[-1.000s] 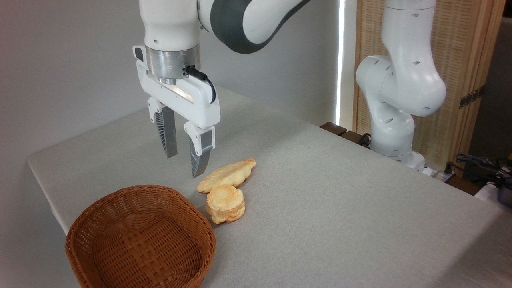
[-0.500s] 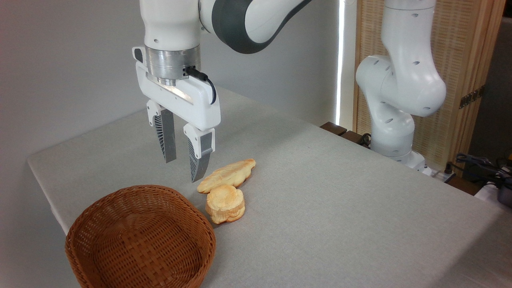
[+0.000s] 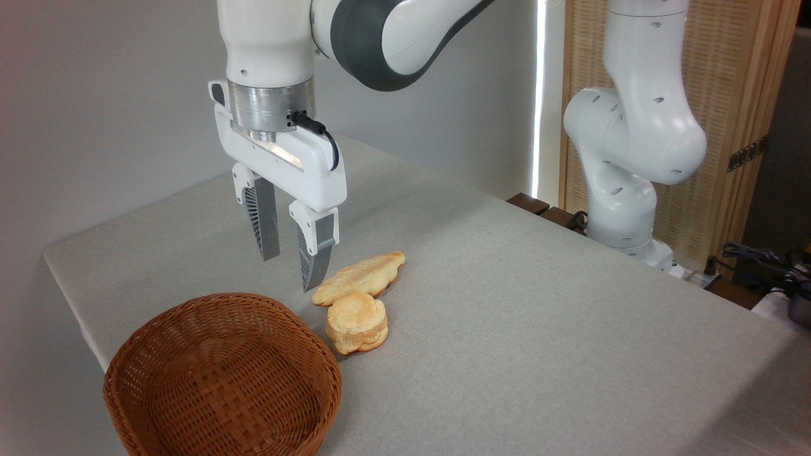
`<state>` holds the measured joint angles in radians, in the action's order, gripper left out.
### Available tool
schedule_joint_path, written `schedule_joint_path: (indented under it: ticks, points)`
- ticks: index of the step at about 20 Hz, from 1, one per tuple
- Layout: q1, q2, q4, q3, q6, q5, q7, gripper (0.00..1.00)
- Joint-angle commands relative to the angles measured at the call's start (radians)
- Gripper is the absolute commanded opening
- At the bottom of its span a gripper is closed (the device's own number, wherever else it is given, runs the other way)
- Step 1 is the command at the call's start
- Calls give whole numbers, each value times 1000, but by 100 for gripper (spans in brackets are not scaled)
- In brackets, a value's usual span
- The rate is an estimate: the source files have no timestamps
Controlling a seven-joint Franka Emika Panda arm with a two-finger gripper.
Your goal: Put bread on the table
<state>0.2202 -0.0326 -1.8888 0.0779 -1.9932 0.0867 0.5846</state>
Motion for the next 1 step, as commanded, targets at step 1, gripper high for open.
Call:
schedule_joint_path:
  ticks: [1]
  points:
    - [4, 5, 14, 3, 2, 1, 1, 100]
